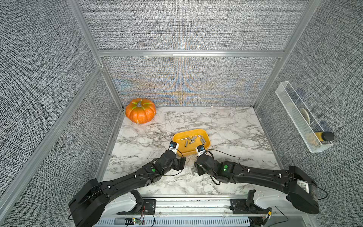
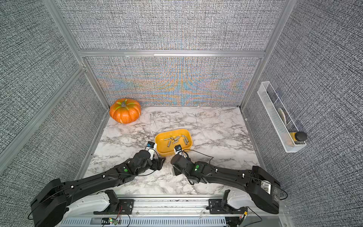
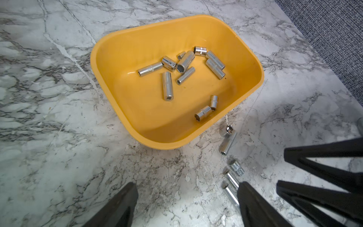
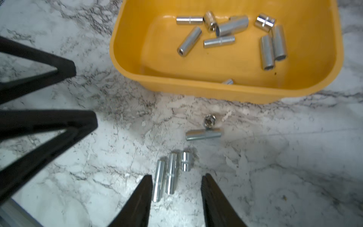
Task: Put the socket on the desktop into the storage box
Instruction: Pick up the socket head from the center of the board.
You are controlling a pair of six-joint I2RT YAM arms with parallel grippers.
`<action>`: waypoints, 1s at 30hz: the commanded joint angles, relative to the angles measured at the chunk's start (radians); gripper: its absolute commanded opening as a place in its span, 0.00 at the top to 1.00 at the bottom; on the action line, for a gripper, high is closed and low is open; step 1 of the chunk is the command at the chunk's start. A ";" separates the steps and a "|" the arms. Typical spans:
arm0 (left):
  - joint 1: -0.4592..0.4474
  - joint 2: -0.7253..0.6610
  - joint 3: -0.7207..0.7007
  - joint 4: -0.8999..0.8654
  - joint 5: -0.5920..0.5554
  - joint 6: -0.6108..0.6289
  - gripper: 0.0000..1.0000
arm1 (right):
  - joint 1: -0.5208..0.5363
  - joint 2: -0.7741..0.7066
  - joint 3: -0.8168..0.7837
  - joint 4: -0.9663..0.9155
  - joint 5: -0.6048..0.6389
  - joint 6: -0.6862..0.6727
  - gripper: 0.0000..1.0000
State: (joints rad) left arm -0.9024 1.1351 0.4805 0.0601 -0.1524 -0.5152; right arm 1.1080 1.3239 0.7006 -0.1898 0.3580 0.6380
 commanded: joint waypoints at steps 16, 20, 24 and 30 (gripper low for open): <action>-0.001 0.020 -0.006 0.064 0.064 0.024 0.18 | -0.039 0.141 -0.036 0.139 -0.050 0.077 0.69; -0.001 0.019 -0.007 0.063 0.066 0.025 0.18 | -0.052 0.155 -0.036 0.169 -0.060 0.059 0.69; -0.001 0.023 -0.005 0.060 0.065 0.024 0.18 | -0.060 0.182 -0.025 0.166 -0.059 0.055 0.69; -0.001 0.021 -0.006 0.058 0.063 0.024 0.18 | -0.066 0.208 -0.023 0.163 -0.060 0.055 0.70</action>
State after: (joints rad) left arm -0.9024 1.1572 0.4763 0.1032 -0.0944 -0.4980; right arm 1.0428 1.5265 0.6720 -0.0349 0.2981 0.6983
